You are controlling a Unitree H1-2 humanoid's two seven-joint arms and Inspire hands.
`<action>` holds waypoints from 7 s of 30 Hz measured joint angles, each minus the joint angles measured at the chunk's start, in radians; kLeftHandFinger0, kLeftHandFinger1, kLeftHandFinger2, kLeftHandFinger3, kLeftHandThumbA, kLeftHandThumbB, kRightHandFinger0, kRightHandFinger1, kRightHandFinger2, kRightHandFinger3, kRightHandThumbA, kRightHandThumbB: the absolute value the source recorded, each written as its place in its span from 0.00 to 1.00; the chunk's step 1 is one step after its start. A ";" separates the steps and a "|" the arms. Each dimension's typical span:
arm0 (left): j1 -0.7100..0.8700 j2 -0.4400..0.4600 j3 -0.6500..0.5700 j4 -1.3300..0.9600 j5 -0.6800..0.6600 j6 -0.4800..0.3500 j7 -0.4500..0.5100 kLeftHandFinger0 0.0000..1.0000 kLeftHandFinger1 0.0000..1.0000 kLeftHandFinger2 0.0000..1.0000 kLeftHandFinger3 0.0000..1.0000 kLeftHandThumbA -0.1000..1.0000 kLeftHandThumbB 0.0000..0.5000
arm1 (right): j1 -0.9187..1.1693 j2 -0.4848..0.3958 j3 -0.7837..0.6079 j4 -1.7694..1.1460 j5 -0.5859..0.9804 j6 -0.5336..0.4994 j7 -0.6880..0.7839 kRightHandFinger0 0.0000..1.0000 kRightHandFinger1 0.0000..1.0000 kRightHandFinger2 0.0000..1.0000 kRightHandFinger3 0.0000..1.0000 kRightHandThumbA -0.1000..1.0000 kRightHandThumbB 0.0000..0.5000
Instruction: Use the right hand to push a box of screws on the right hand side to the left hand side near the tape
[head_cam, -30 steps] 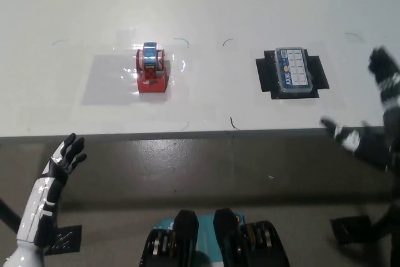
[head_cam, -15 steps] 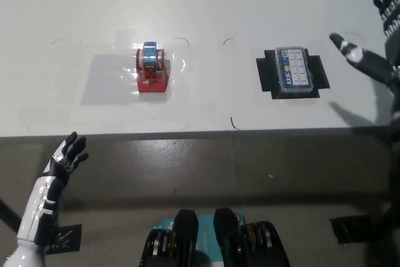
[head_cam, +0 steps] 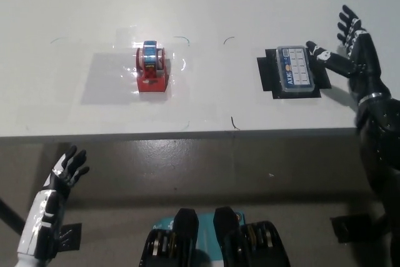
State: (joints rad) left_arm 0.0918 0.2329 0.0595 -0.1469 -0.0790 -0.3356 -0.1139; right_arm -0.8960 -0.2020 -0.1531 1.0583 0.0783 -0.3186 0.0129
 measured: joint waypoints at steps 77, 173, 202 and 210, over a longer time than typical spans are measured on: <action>0.006 0.002 0.002 -0.025 -0.036 -0.002 -0.024 1.00 1.00 1.00 1.00 0.99 0.35 | -0.124 0.343 -0.205 0.285 0.233 -0.069 0.066 1.00 1.00 1.00 1.00 1.00 0.61; -0.058 0.003 0.005 -0.008 -0.082 0.000 -0.055 1.00 1.00 1.00 1.00 0.95 0.25 | 0.359 0.265 -0.007 -0.590 0.104 0.010 -0.131 1.00 1.00 1.00 1.00 1.00 0.60; -0.070 0.003 0.030 0.077 -0.044 -0.002 -0.054 1.00 1.00 1.00 1.00 0.94 0.36 | 1.028 0.085 0.188 -1.056 -0.094 -0.079 -0.036 1.00 1.00 1.00 1.00 1.00 0.59; 0.042 -0.014 0.032 0.077 -0.044 -0.024 -0.054 1.00 1.00 1.00 1.00 0.92 0.38 | 1.080 0.081 0.201 -1.062 -0.101 -0.091 -0.026 1.00 1.00 1.00 1.00 1.00 0.60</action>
State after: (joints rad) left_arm 0.1341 0.2184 0.0913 -0.0695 -0.1229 -0.3593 -0.1676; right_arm 0.1843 -0.1212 0.0475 -0.0037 -0.0223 -0.4096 -0.0129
